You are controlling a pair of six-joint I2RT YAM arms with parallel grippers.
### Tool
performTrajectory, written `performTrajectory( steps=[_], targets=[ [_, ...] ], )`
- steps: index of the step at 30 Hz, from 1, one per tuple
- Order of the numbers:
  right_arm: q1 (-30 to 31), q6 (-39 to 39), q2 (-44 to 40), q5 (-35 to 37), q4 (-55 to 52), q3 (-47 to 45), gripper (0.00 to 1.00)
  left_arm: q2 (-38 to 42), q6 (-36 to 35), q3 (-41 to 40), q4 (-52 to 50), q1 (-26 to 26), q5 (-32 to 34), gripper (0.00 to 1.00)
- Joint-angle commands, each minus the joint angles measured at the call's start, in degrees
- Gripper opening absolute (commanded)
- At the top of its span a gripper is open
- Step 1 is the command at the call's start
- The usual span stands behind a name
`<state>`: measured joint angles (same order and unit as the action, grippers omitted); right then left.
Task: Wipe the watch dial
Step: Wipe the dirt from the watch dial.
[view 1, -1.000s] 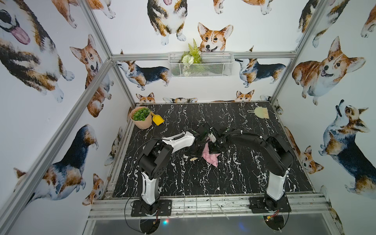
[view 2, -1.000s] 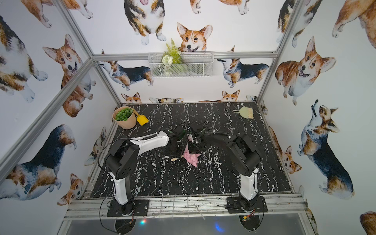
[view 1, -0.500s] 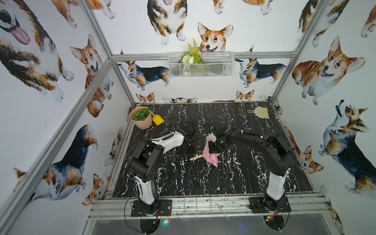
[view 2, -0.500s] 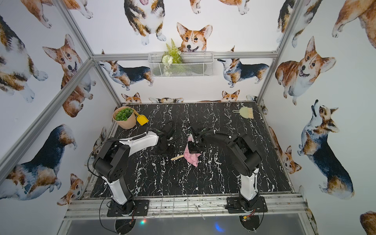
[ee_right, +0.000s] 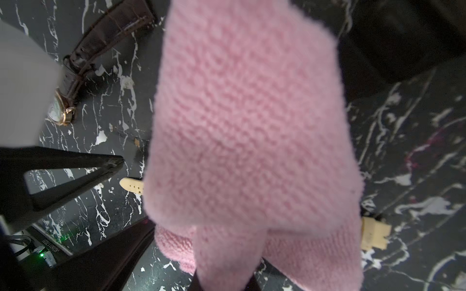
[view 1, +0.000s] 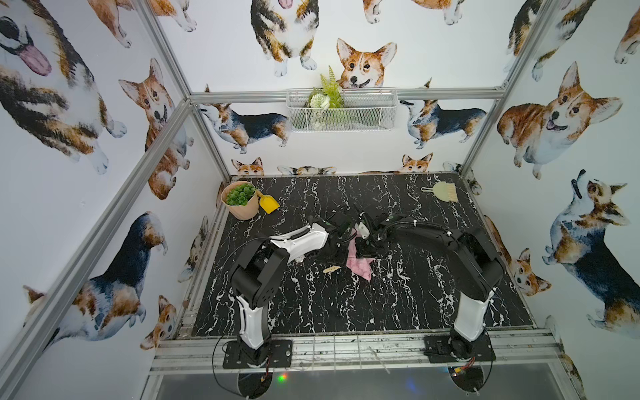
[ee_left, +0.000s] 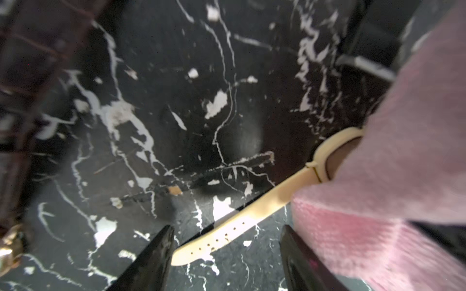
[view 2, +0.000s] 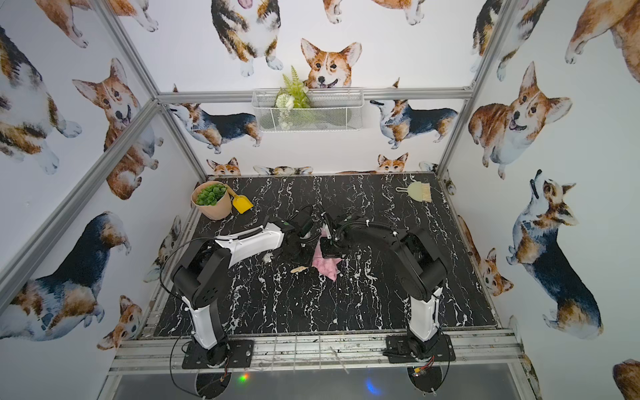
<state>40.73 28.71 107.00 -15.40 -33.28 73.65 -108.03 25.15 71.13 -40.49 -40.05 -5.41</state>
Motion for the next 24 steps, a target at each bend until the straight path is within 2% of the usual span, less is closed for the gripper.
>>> performTrajectory(
  steps=[1,4,17,24],
  targets=[
    [-0.04,-0.32,0.41,-0.42,-0.20,-0.10,0.00,-1.11,0.32,-1.92,0.70,-0.14,2.90,0.67],
    [-0.10,-0.19,0.86,-0.33,-0.03,-0.50,0.00,-2.78,0.59,-3.11,1.52,0.11,5.33,0.64],
    [-0.81,1.27,1.09,-0.66,1.11,-2.13,0.00,-2.31,0.04,-0.70,1.20,0.65,5.15,0.63],
    [-0.95,1.00,1.51,1.44,-1.35,-1.60,0.00,-4.46,0.52,-3.73,1.74,0.54,6.80,0.62]
  ],
)
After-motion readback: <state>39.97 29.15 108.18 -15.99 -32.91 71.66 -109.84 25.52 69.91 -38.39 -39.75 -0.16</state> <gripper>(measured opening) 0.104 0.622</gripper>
